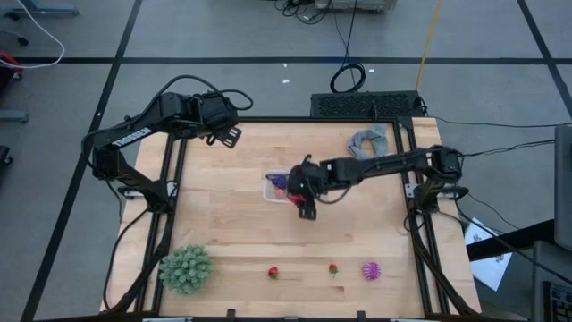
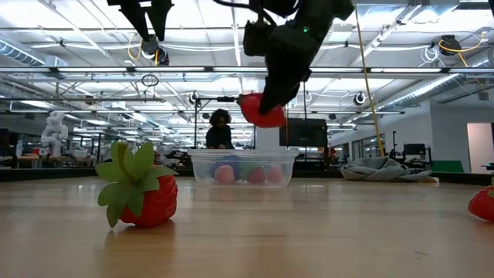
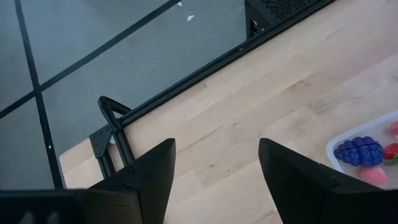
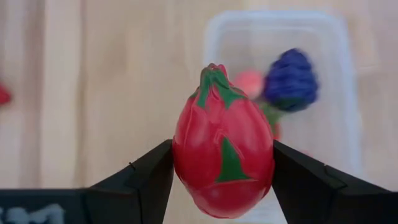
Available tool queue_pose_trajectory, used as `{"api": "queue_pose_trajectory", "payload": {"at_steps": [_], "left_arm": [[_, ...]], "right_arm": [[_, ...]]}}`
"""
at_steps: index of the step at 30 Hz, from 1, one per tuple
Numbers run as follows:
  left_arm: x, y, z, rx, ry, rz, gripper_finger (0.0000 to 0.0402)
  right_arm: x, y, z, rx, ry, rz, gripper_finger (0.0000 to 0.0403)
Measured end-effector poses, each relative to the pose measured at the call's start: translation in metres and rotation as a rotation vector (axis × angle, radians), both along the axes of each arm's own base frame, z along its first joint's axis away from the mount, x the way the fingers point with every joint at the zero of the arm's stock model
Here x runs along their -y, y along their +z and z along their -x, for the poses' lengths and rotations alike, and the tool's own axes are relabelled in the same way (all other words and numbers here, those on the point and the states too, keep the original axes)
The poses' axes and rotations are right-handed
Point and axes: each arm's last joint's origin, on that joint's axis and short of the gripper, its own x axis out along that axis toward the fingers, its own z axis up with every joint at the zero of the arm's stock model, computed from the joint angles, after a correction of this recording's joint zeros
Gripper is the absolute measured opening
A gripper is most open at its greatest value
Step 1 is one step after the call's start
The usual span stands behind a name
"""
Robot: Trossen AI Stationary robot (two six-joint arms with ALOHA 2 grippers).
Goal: Pick and placing Produce into tupperware
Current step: Put the dragonfruit into the transparent bin
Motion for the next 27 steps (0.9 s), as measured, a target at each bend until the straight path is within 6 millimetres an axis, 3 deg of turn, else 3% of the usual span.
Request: {"api": "queue_pose_trajectory", "payload": {"at_steps": [8, 27], "left_arm": [[-0.001, 0.0, 0.0, -0.008, 0.004, -0.021, 0.0237], [-0.001, 0.0, 0.0, -0.011, 0.0, -0.021, 0.0237]], "right_arm": [[0.024, -0.006, -0.003, -0.001, -0.023, 0.02, 0.0231], [0.034, -0.049, -0.013, -0.131, 0.024, 0.049, 0.0231]]}}
